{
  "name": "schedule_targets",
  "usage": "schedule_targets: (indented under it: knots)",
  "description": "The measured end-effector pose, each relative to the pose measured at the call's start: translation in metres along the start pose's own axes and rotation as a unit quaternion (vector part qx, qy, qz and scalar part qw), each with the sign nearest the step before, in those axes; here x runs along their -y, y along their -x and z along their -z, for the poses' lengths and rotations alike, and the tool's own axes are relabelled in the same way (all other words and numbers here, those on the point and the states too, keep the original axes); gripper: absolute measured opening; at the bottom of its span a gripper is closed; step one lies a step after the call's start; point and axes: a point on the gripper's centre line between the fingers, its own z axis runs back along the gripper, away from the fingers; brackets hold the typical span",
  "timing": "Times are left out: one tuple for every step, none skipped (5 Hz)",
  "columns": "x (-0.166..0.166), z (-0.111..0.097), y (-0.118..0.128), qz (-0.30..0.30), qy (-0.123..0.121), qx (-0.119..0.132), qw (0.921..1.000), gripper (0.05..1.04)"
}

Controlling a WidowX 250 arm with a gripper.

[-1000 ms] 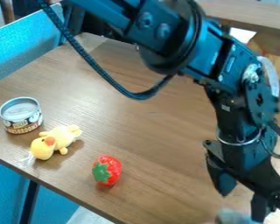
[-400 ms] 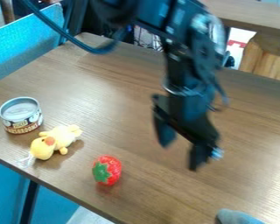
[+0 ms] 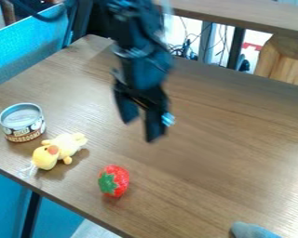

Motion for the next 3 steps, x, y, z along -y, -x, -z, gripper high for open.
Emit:
schedule_targets:
  knots:
    - [-0.031, -0.003, 0.002, -0.011, -0.017, -0.061, 0.9979, 1.001]
    - [-0.054, -0.006, 0.015, -0.04, -0.045, -0.111, 0.992, 1.001]
    - [-0.067, 0.0, 0.029, -0.047, -0.067, -0.154, 0.9846, 1.001]
